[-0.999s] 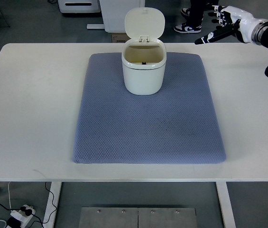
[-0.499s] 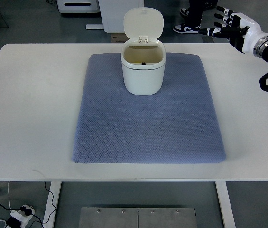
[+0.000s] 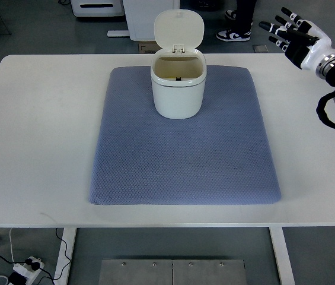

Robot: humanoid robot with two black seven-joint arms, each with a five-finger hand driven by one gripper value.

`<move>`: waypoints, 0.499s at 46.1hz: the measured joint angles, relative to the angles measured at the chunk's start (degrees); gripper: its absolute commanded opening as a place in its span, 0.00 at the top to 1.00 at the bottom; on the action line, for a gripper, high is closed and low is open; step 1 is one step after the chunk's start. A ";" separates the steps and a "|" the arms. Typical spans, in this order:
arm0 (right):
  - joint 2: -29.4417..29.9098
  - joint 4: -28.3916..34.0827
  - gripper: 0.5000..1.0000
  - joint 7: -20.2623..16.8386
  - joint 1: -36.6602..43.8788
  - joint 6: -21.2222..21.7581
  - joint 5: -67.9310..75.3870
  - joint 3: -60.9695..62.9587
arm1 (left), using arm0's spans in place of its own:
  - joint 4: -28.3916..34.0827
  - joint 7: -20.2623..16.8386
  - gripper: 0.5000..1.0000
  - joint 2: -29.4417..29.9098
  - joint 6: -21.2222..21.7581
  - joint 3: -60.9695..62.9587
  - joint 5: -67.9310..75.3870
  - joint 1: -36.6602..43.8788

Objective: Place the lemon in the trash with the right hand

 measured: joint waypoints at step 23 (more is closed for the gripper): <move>9.44 -0.32 0.00 0.12 -9.38 0.17 0.01 16.13 | 0.01 0.04 0.00 0.00 0.00 0.00 0.00 0.01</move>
